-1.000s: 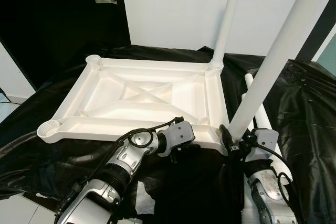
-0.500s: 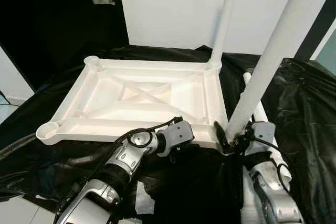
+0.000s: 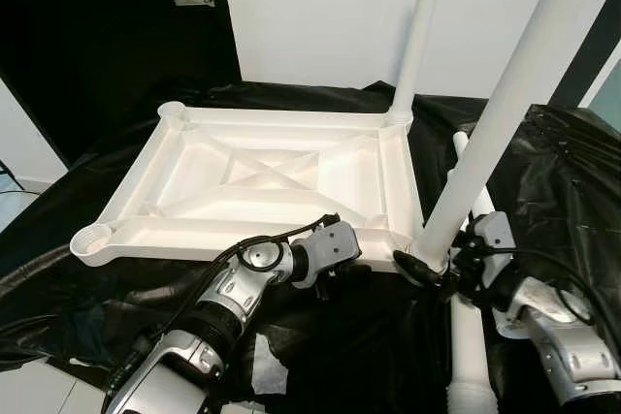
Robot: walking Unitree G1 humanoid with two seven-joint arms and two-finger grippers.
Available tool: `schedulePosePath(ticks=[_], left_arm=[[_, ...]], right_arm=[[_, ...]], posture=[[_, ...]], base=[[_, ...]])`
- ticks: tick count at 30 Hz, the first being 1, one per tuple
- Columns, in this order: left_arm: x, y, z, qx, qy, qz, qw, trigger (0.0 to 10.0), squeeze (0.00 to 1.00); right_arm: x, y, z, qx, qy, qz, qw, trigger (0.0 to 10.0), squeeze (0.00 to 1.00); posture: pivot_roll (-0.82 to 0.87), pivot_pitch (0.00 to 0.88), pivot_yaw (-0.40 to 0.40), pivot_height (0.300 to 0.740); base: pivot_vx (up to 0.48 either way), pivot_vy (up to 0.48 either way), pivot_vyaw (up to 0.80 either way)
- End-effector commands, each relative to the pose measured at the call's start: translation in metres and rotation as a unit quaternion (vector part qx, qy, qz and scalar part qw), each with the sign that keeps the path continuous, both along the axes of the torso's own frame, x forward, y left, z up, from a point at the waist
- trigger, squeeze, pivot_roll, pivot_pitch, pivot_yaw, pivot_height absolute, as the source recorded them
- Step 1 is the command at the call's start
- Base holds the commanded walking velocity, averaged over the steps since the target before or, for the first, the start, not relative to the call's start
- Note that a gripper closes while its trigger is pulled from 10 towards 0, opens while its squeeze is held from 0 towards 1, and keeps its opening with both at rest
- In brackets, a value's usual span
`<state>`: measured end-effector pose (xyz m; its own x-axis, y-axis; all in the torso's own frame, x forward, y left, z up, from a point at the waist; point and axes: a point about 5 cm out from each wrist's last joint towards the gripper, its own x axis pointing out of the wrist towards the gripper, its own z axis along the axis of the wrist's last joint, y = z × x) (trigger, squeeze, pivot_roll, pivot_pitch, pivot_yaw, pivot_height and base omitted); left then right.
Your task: Building children table
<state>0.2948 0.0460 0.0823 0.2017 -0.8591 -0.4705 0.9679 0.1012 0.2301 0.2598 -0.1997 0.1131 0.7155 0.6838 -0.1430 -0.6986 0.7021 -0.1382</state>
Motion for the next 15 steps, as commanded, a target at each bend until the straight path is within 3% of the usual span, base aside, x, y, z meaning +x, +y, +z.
schedulePosePath(ticks=[1,2,12,15], left_arm=[[-0.021,0.012,-0.041,0.069,0.089,-0.014,0.994,10.0,0.0],[-0.02,0.013,-0.041,0.07,0.089,-0.014,0.994,10.0,0.0],[-0.021,0.014,-0.041,0.07,0.09,-0.012,0.993,10.0,0.0],[-0.021,0.014,-0.041,0.069,0.089,-0.011,0.994,10.0,0.0]], right_arm=[[0.002,-0.004,0.0,-0.004,0.003,0.009,1.0,8.2,0.0],[0.005,-0.007,0.002,-0.01,-0.001,0.013,1.0,0.0,0.0],[0.01,-0.018,0.009,-0.02,-0.001,0.032,0.999,0.0,0.0],[0.005,-0.011,0.001,0.011,-0.004,-0.002,1.0,0.0,0.0]], posture=[[0.0,0.0,0.0,0.74],[0.0,0.0,0.0,0.74],[0.01,0.0,0.002,0.74],[0.02,0.0,-0.006,0.74]], base=[[0.0,0.0,0.0],[0.0,0.0,0.0],[0.0,0.0,0.0],[0.0,0.0,0.0]])
